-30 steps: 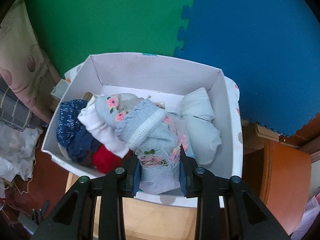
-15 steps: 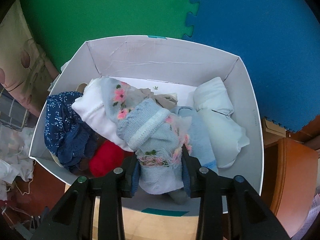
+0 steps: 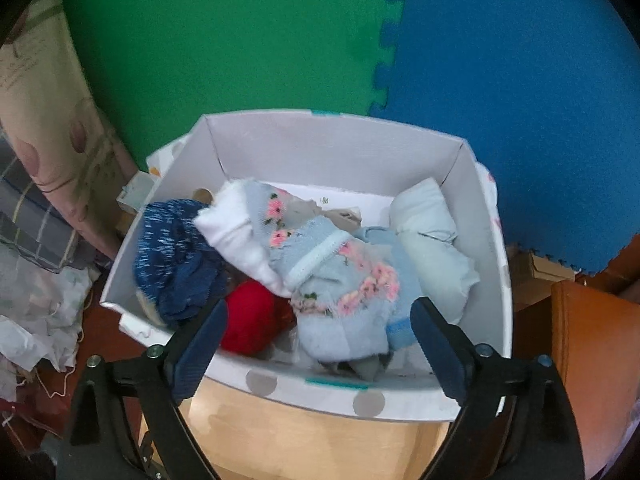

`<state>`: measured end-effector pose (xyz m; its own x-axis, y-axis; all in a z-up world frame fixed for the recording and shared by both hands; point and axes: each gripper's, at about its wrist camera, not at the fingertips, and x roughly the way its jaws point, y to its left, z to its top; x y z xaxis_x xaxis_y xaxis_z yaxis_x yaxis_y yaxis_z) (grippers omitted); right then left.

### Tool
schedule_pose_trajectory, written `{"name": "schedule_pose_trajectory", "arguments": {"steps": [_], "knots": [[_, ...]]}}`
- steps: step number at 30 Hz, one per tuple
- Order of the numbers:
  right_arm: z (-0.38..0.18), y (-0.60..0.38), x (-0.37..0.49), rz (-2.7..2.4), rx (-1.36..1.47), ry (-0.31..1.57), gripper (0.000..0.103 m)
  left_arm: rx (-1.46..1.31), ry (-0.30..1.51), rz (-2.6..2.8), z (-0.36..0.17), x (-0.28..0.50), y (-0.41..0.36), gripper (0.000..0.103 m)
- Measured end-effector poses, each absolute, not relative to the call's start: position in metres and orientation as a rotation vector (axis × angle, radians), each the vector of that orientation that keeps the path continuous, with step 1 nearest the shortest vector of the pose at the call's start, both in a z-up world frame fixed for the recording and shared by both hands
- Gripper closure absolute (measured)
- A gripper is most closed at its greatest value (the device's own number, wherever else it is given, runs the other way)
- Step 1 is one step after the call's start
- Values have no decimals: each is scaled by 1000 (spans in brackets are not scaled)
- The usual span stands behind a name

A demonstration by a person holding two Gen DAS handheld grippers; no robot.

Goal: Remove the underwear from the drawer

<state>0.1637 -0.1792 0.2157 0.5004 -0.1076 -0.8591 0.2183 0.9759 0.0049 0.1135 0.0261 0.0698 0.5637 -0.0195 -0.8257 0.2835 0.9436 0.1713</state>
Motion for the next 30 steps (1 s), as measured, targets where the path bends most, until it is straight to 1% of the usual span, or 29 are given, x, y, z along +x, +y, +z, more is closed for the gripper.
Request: {"name": "schedule_pose_trajectory", "arguments": {"steps": [2,5,8,15,20,26,30], "knots": [[227,-178,152,-185,121,1002,8,300,956,-182,70,113,27,39],[239,-175,125,-164,135,958,2,302,953,-179,71,112,27,39],[239,-166,90,-153,114,950,1,304,949,-175,72,111,27,39],[199,-144,2,-154,44,984,1,308,951,-175,73,109,25,39],[158,-141,-46,-176,126,1023,1,313,944,-186,79,104,22,39],[124,-134,-69,-187,199,1062,1,348,950,-203,89,84,16,39],[113,-121,-78,-209,163,1063,1,357,939,-205,98,69,12,39]]}}
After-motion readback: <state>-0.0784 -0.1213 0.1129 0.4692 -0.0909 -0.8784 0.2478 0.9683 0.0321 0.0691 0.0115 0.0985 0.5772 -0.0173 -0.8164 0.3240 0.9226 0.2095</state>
